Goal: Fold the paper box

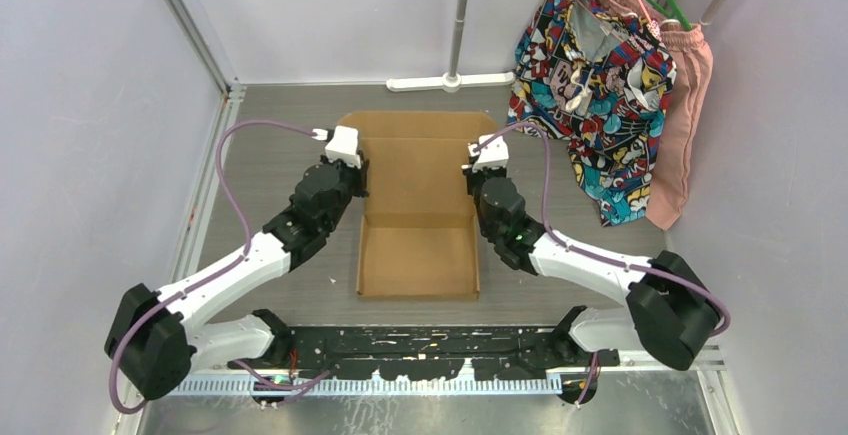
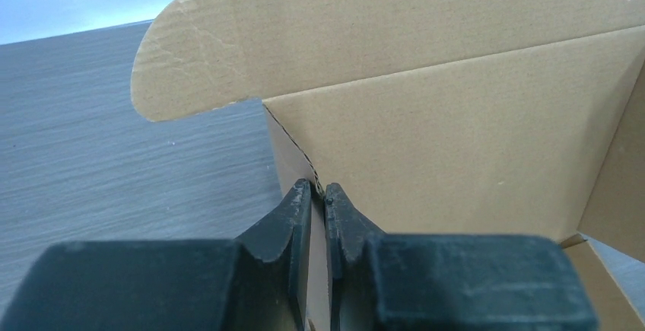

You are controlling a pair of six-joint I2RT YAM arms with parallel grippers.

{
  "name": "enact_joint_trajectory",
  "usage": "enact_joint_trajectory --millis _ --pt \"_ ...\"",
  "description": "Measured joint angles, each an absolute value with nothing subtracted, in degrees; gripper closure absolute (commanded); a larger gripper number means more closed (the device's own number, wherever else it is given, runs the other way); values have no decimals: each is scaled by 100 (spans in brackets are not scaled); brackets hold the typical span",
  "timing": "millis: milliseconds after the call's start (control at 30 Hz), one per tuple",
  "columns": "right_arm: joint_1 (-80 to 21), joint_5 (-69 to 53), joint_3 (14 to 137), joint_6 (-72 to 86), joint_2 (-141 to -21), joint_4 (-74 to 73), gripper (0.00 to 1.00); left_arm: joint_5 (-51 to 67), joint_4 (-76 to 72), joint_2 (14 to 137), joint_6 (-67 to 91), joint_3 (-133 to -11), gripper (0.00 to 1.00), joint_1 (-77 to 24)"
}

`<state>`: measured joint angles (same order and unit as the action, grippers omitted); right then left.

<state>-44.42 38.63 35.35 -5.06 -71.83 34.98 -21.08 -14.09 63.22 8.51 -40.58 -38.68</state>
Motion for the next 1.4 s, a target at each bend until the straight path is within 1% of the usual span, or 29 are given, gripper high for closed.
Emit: enact_joint_trajectory --millis 67,133,167,367,600,700,800,1067,1400 --pt "-4442 3942 3632 -657 -7347 3586 89 -2145 -1555 6521 762 -4117 88 -3865" --pt "-4440 4036 3806 -860 -7588 3688 97 -2200 -1664 6781 642 -4248 88 -3859" --pt "-4438 4095 3885 -967 -7710 3760 99 -2220 -1708 6908 576 -4324 88 -3848" --pt "-4294 4202 4230 -1463 -8313 4309 99 -2139 -2062 7454 421 -4639 88 -3555" --pt "-3988 3839 4521 -1516 -8803 4740 99 -1590 -2620 7808 565 -4729 89 -3004" --pt "-3874 3699 4713 -1529 -9048 4884 99 -1459 -2757 7937 578 -4849 92 -2895" --pt "-3809 3638 4834 -1603 -9225 5050 99 -1387 -3002 7999 582 -4882 89 -2836" --pt "-3804 3586 4821 -1785 -9441 5680 99 -1389 -3966 8003 714 -4447 88 -2832" --pt "-4018 3771 4678 -2117 -9754 6364 99 -1402 -4624 8173 952 -4040 88 -2783"
